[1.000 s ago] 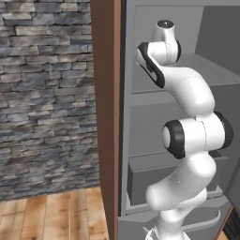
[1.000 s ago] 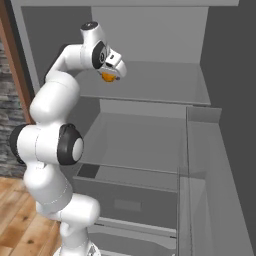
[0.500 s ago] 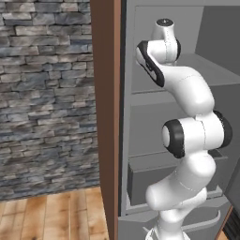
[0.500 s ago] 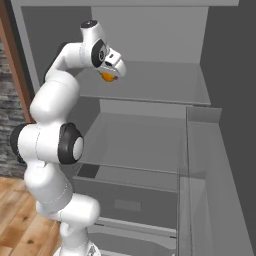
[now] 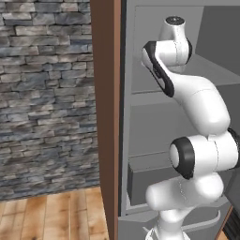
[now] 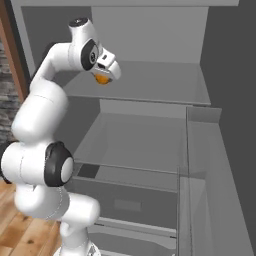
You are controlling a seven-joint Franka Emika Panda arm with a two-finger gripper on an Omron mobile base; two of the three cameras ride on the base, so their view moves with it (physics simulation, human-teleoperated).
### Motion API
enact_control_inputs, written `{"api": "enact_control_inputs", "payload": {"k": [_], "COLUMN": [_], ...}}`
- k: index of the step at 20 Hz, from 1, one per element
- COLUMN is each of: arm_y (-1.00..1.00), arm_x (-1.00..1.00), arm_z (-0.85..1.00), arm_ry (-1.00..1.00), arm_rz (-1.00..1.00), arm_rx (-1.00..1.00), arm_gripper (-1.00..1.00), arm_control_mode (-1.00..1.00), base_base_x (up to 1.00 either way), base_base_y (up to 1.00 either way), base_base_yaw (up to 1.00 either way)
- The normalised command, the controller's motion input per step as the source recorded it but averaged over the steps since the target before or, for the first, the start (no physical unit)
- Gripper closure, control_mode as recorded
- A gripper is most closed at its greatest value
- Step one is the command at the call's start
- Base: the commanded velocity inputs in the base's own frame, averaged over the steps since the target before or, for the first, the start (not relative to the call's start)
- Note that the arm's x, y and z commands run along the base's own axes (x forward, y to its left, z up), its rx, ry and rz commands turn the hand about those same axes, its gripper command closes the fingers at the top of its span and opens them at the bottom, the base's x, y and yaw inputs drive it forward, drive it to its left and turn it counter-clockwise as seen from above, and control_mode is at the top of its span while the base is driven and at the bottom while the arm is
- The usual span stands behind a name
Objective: Open the fridge, remove the orange, squash, and shrimp, and place them on any counter.
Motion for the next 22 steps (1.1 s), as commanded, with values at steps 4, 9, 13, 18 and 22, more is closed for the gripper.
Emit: {"api": "enact_control_inputs", "payload": {"k": [4, 9, 13, 18, 22], "arm_y": [0.00, 0.04, 0.19, 0.19, 0.21], "arm_x": [-1.00, -1.00, -1.00, -0.97, -0.92], "arm_z": [0.05, 0.09, 0.00, 0.00, 0.00], "arm_ry": [-0.01, 0.00, 0.01, 0.03, 0.03], "arm_rz": [0.00, 0.08, 0.17, 0.20, 0.13], "arm_rx": [0.00, 0.00, 0.00, 0.00, 0.00], "arm_gripper": [1.00, 1.00, 1.00, 1.00, 1.00], "arm_control_mode": [-1.00, -1.00, -1.00, -1.00, -1.00], "base_base_x": [0.00, 0.00, 0.00, 0.00, 0.00], "base_base_y": [0.00, 0.00, 0.00, 0.00, 0.00], "base_base_yaw": [0.00, 0.00, 0.00, 0.00, 0.00]}}
